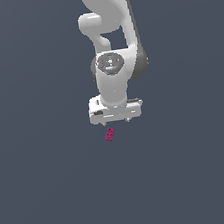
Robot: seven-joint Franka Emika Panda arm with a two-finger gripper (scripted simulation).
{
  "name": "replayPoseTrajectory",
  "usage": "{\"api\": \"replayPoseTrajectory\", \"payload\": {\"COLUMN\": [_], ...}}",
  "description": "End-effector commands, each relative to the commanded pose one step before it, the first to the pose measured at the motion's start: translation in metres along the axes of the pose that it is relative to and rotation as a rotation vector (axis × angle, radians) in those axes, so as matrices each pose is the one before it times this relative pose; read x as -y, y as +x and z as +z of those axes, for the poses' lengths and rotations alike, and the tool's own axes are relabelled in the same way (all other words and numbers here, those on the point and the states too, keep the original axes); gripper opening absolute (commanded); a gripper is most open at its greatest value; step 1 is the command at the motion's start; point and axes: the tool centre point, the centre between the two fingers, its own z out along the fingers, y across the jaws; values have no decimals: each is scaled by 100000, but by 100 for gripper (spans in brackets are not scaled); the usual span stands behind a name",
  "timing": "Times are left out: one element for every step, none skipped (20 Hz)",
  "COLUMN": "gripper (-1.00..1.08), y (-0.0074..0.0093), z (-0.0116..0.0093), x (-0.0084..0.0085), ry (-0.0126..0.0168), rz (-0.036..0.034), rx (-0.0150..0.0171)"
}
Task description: Pick up the object and move it to a goal position.
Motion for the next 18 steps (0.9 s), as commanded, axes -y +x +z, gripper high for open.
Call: {"api": "replayPoseTrajectory", "payload": {"gripper": [100, 100, 100, 100, 100, 100, 100, 100, 100, 100, 100, 100, 100, 100, 100, 100, 100, 100], "y": [0, 10, 32, 53, 77, 106, 120, 108, 94, 78, 59, 31, 0, -17, -25, -25, -28, -32], "z": [0, -20, -55, -96, -142, -201, -234, -222, -207, -190, -163, -119, -20, 53, 102, 142, 179, 221], "x": [-1, -45, -126, -217, -308, -411, -442, -377, -310, -241, -162, -71, 14, 53, 50, 18, 1, -11], "ry": [0, -14, -35, -59, -86, -116, -130, -117, -104, -90, -72, -50, -3, 23, 36, 54, 61, 72], "rz": [0, 147, 417, 703, 986, 1281, 1327, 1071, 812, 552, 275, -4, -136, -82, 85, 296, 484, 668], "rx": [0, -46, -127, -215, -307, -408, -438, -373, -305, -234, -155, -68, 24, 48, 32, 15, -11, -30]}}
